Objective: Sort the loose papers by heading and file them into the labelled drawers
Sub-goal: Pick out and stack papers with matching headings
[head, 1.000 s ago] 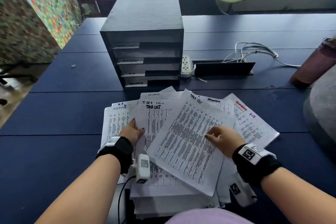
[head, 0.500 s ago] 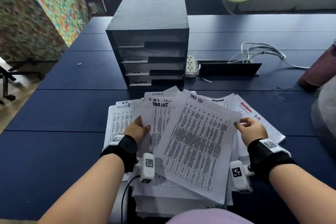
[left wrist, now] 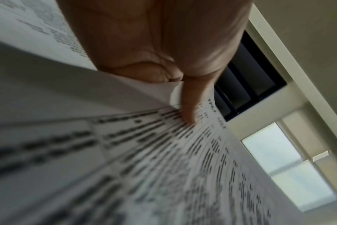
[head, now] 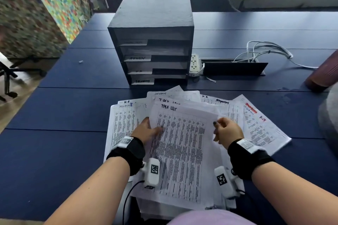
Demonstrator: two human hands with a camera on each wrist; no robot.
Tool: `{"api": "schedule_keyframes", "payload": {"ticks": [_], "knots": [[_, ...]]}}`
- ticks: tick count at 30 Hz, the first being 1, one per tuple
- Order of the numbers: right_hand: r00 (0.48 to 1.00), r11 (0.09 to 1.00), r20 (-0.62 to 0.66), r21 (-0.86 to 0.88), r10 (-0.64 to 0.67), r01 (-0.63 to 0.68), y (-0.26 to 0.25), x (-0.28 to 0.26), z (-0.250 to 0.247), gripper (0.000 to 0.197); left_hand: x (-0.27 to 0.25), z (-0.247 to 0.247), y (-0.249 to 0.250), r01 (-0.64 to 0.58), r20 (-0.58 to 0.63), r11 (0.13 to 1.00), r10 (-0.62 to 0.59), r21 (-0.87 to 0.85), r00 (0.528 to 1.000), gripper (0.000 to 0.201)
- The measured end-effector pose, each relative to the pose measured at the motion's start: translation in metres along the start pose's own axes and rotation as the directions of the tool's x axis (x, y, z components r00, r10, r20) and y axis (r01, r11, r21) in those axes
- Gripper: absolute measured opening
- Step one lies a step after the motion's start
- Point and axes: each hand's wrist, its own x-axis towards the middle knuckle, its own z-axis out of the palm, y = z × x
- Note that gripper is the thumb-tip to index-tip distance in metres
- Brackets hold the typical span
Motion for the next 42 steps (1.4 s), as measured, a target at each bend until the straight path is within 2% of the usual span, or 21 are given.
{"api": "schedule_keyframes", "payload": {"ticks": [2, 3, 6, 8, 10, 15, 20, 27, 31, 32, 37, 42], "knots": [[0.999, 0.999, -0.041, -0.033, 0.017, -0.018, 0.002, 0.008, -0.007, 0.015, 0.004, -0.001, -0.008, -0.008, -0.005, 0.998, 0.008, 0.064, 1.0, 0.02], [0.995, 0.994, -0.097, -0.105, 0.03, -0.04, 0.005, 0.013, -0.016, 0.019, 0.006, -0.001, -0.011, -0.002, -0.024, 0.995, 0.005, 0.098, 1.0, 0.012], [0.948, 0.948, -0.298, -0.254, 0.109, -0.189, 0.018, 0.025, -0.05, 0.038, 0.01, 0.002, -0.014, 0.025, -0.076, 0.989, -0.014, 0.148, 0.997, 0.027], [0.907, 0.928, -0.352, -0.198, 0.232, -0.314, 0.026, 0.027, -0.065, 0.041, 0.008, 0.003, -0.013, 0.024, -0.099, 0.987, -0.009, 0.157, 0.995, 0.029], [0.891, 0.914, -0.332, -0.152, 0.31, -0.375, 0.034, 0.027, -0.07, 0.036, 0.009, 0.004, -0.014, 0.028, -0.094, 0.991, -0.016, 0.129, 0.995, 0.024], [0.913, 0.867, -0.153, -0.289, 0.378, -0.407, 0.032, 0.029, -0.07, 0.033, 0.012, 0.006, -0.02, 0.053, -0.101, 0.998, -0.048, 0.046, 0.994, 0.022], [0.946, 0.888, -0.161, -0.33, 0.281, -0.32, 0.029, 0.029, -0.081, 0.028, 0.015, 0.004, -0.02, 0.079, -0.128, 0.99, -0.064, 0.117, 0.99, 0.033], [0.942, 0.862, -0.09, -0.383, 0.324, -0.333, 0.017, 0.03, -0.084, 0.028, 0.014, 0.004, -0.019, 0.09, -0.151, 0.99, -0.074, 0.105, 0.986, 0.033], [0.941, 0.897, -0.12, -0.287, 0.315, -0.337, 0.018, 0.03, -0.076, 0.039, 0.012, 0.002, -0.019, 0.068, -0.126, 0.996, -0.059, 0.063, 0.99, 0.026], [0.945, 0.905, -0.133, -0.275, 0.299, -0.325, 0.018, 0.028, -0.075, 0.038, 0.011, 0.001, -0.017, 0.069, -0.117, 0.995, -0.06, 0.072, 0.991, 0.023], [0.982, 0.853, -0.092, -0.487, 0.167, -0.191, 0.003, 0.019, -0.081, 0.029, 0.019, -0.004, -0.026, 0.079, -0.06, 0.986, -0.07, 0.146, 0.996, 0.031], [0.981, 0.92, -0.195, -0.389, -0.025, -0.053, -0.033, 0.02, -0.11, 0.026, 0.016, -0.004, -0.022, 0.071, -0.076, 0.979, -0.057, 0.193, 0.995, 0.027]]}}
